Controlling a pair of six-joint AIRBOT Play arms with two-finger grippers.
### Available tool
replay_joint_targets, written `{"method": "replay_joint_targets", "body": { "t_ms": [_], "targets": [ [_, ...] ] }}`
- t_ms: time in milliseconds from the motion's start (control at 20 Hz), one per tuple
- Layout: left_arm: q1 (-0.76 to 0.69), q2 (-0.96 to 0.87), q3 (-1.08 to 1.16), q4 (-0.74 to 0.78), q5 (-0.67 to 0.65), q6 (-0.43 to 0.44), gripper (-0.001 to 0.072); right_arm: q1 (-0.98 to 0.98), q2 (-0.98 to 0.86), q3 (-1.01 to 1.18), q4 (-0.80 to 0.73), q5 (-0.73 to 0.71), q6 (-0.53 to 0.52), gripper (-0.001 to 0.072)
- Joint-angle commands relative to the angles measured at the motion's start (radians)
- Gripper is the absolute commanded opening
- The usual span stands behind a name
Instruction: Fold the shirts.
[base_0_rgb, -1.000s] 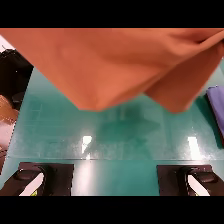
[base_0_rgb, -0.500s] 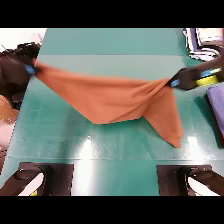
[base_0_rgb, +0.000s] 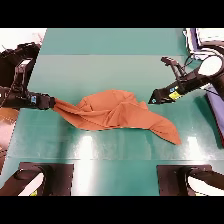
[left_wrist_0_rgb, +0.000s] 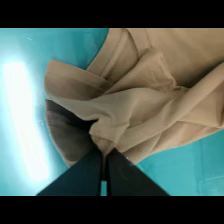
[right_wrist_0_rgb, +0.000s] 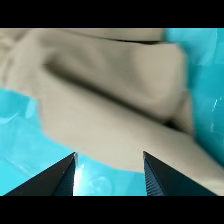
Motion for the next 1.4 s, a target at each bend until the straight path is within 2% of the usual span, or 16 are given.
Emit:
{"method": "replay_joint_targets", "body": {
  "t_ms": [0,150,500,600,650,700,750,1000,1350],
  "targets": [
    [0.000,-0.001,-0.014,0.013,0.032,-0.001,0.0025,-0.093,-0.055,-0.010,0.039,-0.010,-0.076,0.0477],
    [0.000,-0.001,-0.014,0.010,0.039,-0.001,0.0024,-0.104,-0.160,-0.009,0.153,-0.085,-0.117,0.0476],
    [0.000,-0.001,-0.014,0.010,0.035,-0.001,0.0024,-0.071,-0.387,-0.009,0.159,-0.212,-0.117,0.0475],
    [0.000,-0.001,-0.014,0.010,0.035,-0.001,0.0025,-0.048,-0.406,-0.009,0.159,-0.233,-0.119,0.0430],
    [0.000,-0.001,-0.014,0.010,0.035,-0.002,0.0025,-0.036,-0.406,-0.009,0.159,-0.252,-0.127,0.0370],
    [0.000,-0.001,-0.014,0.010,0.035,-0.002,0.0025,-0.027,-0.401,-0.007,0.158,-0.271,-0.135,0.0220],
    [0.000,-0.001,-0.014,0.010,0.035,-0.001,0.0025,-0.023,-0.389,-0.007,0.158,-0.297,-0.148,0.0036],
    [0.000,0.014,0.087,0.021,0.027,-0.015,0.0024,-0.080,-0.199,-0.003,0.152,-0.379,-0.149,0.0020],
    [0.000,0.031,0.651,0.047,-0.023,-0.034,0.0024,-0.256,0.188,0.266,0.150,-0.260,-0.149,0.0021]
  ]
}}
